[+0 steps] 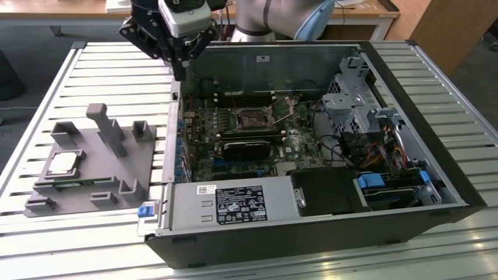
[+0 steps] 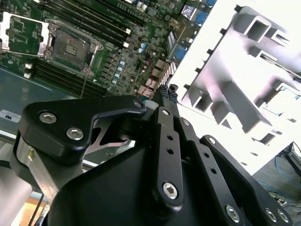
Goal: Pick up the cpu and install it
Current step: 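Reach for the cpu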
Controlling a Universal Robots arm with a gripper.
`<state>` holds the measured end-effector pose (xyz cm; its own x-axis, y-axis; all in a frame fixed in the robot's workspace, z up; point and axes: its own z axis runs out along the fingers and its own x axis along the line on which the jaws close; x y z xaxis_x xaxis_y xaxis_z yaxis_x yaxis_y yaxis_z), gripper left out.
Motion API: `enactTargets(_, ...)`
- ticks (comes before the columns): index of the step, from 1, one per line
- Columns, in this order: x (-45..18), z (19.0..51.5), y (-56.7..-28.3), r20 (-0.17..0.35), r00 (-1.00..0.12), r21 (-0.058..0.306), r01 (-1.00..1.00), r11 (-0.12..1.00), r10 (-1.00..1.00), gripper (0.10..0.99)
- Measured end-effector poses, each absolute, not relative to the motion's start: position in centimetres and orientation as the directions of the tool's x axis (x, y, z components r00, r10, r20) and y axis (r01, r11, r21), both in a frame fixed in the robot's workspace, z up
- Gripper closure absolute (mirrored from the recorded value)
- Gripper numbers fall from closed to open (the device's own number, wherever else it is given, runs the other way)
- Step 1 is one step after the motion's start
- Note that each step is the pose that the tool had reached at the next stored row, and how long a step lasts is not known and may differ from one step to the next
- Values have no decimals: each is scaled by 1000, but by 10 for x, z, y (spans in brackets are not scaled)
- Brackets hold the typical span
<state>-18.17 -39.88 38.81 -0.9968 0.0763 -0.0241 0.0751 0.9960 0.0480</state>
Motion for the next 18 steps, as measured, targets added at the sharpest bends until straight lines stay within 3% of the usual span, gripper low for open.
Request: enactTargets(18, -186, 387, -399, -24, -997, 49, 75, 996, 76, 980)
